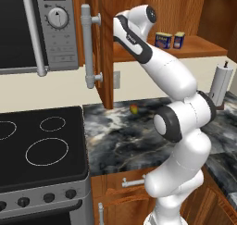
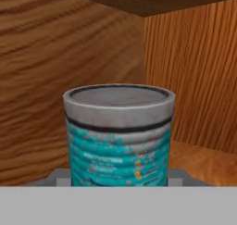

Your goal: Stack two cans on top of the other two cans in the cabinet.

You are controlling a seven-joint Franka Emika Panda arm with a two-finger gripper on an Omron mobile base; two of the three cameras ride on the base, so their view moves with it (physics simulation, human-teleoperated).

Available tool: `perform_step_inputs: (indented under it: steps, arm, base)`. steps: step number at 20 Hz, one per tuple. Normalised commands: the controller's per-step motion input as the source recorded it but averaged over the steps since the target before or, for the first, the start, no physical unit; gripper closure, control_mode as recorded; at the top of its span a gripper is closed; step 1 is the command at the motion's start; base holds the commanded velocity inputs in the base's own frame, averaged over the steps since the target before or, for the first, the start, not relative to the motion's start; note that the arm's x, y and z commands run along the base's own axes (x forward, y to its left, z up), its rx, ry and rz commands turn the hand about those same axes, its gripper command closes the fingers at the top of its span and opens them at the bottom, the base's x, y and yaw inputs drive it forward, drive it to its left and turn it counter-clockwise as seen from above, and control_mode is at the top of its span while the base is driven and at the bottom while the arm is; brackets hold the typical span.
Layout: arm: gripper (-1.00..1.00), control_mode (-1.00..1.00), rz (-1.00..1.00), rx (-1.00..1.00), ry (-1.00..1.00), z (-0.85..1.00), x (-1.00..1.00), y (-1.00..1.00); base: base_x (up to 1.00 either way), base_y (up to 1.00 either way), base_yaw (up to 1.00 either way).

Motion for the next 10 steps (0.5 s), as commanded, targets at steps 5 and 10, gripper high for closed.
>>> perform_step_inputs:
  steps: [5, 10]
  arm:
    - [1.0, -1.0, 0.02, -0.02, -0.01, -0.04, 0.04, 0.11]
    - [1.0, -1.0, 0.02, -0.03, -0.04, -0.1, 0.06, 0.04]
  base:
    - [0.0, 0.0, 0.0]
    - [0.0, 0.0, 0.0]
